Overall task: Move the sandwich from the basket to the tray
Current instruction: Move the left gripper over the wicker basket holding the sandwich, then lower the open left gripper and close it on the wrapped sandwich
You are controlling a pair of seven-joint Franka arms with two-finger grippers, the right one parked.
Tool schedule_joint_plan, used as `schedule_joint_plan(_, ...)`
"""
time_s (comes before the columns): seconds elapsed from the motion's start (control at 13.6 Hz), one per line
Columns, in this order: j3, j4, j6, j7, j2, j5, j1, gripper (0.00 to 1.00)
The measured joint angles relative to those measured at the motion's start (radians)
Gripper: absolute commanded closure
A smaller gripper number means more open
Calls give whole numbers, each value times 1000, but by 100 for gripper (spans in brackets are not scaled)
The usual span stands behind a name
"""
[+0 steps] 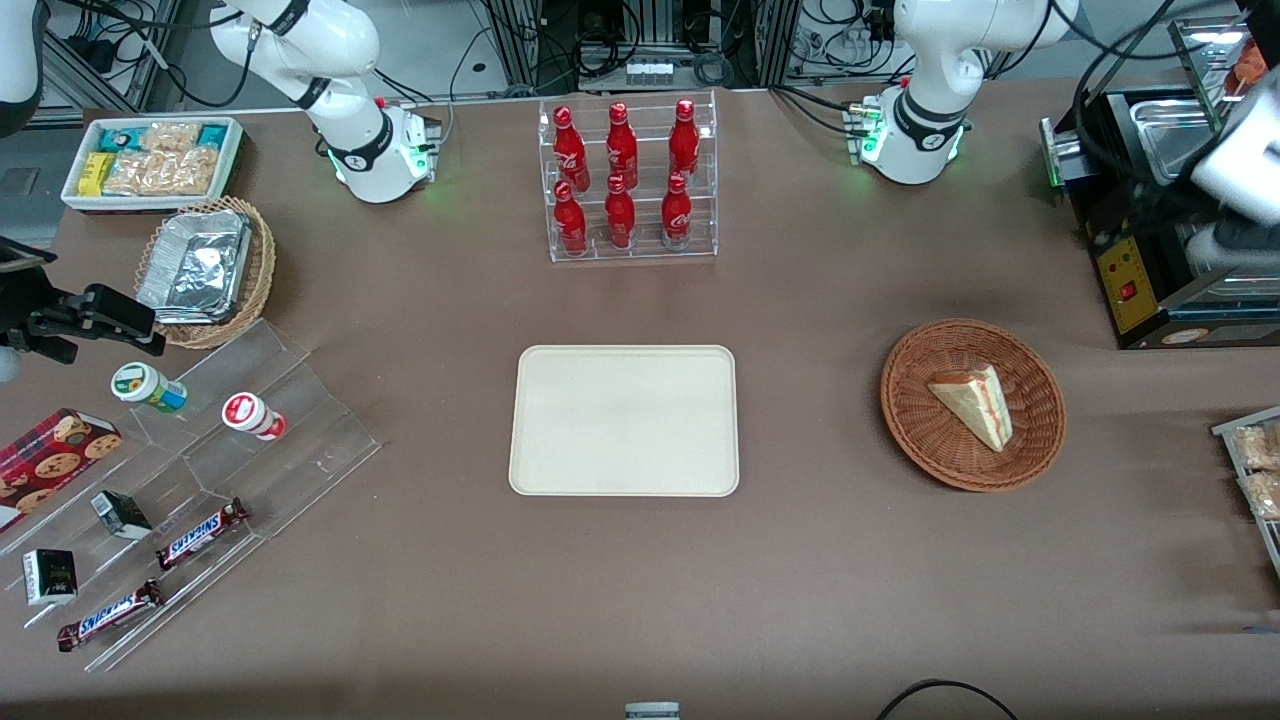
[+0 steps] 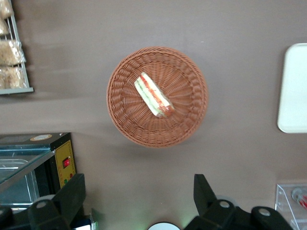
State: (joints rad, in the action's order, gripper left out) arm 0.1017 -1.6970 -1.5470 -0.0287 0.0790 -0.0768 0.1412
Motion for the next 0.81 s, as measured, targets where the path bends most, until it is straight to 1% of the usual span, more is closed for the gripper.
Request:
schedule_joint_plan(0.22,1,-41,-90,-145,-111,-12,-1,0)
schedule_joint_plan(0.44,5,-161,-244,-362,-144,-13,-22,0)
schedule_joint_plan(0.51,5,-206,-287,-409,-145,-13,-29,0)
schedule_joint_plan(0.59,5,-262,-345,-461,-146,-13,-31,0)
schedule_joint_plan(0.81,3,-473,-633,-661,-154,-13,-30,0)
